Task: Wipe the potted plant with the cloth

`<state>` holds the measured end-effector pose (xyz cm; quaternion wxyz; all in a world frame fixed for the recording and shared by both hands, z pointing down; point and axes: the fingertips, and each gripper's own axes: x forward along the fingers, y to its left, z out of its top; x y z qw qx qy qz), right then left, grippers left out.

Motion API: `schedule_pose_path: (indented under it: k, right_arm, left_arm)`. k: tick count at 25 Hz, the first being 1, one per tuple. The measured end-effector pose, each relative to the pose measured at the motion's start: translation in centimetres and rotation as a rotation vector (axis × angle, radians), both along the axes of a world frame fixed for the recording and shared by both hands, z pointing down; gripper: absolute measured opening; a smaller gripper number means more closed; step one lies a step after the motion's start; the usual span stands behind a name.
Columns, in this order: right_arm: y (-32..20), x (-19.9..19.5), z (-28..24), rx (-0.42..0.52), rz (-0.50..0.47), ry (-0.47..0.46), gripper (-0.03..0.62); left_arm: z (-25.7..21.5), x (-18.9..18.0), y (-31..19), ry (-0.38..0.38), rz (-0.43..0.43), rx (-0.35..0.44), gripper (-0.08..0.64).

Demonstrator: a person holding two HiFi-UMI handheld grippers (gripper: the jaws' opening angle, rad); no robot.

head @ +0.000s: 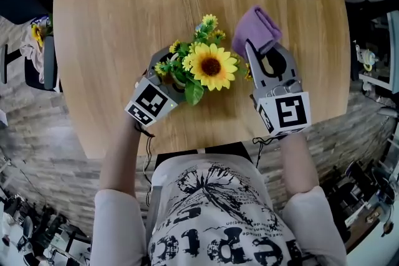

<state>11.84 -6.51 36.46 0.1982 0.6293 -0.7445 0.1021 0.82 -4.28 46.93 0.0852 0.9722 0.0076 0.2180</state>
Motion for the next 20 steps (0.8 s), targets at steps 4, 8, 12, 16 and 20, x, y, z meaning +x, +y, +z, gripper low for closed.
schedule_pose_path:
  k: [4,8,12,16,20]
  right_arm:
    - [-0.4,-0.5,0.0,0.003,-0.018,0.039,0.080]
    - [0.2,-0.2,0.0,0.001,-0.011,0.052,0.080]
    - [-0.5,-0.5,0.6,-0.030,-0.026,0.058,0.080]
    - [-1.0,-1.4,0.7,-0.037,-0.046,0.057,0.080]
    - [-1.0,-2.0,0.0,-0.014,-0.051,0.047,0.080]
  left_arm:
    - [1.0,0.0,0.0,-0.019,0.020,0.012,0.525]
    - [1.4,0.1,0.3,-0.008,0.011,0.005,0.525]
    - [1.3,0.3,-0.5,-0.013,0.031,0.020,0.527]
    - [0.0,0.4,-1.4,0.033,-0.031,0.000,0.589]
    - [-1.0,-0.4,-1.4,0.033,-0.063,0.039,0.589]
